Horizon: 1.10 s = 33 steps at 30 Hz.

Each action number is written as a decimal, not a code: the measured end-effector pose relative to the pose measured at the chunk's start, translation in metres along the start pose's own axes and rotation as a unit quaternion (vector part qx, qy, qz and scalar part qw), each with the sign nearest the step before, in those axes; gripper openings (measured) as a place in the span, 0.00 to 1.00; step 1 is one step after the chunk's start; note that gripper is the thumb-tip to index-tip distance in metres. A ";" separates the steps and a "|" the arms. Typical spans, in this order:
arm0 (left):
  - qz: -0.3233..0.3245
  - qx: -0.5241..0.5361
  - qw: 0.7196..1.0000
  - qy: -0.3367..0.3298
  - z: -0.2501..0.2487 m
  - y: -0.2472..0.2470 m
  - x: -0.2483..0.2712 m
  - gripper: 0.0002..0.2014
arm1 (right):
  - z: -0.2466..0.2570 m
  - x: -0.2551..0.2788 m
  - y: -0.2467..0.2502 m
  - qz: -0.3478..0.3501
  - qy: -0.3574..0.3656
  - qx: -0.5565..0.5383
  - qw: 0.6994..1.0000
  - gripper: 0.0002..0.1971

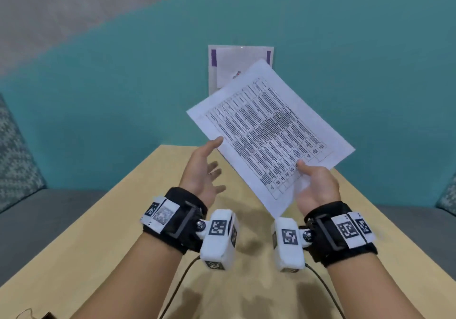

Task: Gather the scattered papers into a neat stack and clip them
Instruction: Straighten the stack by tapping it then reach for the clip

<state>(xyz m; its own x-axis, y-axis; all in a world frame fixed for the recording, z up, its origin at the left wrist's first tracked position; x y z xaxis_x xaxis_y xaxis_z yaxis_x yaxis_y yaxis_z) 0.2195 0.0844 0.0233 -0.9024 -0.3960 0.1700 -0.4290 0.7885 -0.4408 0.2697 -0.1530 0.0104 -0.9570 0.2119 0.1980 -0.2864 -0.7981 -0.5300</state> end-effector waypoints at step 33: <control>-0.006 -0.175 0.962 -0.211 -0.026 0.012 -0.006 0.19 | 0.023 0.012 -0.032 0.119 0.205 0.221 0.946 0.16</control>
<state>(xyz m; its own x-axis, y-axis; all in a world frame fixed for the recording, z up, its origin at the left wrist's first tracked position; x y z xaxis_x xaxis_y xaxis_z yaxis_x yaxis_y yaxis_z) 0.2191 0.1084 0.0395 -0.8323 -0.5032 -0.2324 -0.4931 0.8637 -0.1041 0.2680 -0.1381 0.0483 -0.9555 0.1242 -0.2677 -0.0991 -0.9895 -0.1055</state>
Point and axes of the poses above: each hand's wrist, its own x-axis away from the middle knuckle, its own y-axis out of the back of the hand, z = x × y, the point moved 9 cm from there along -x, towards the middle knuckle, and after that the axes turned 6 degrees about -z, right-handed, at the moved point
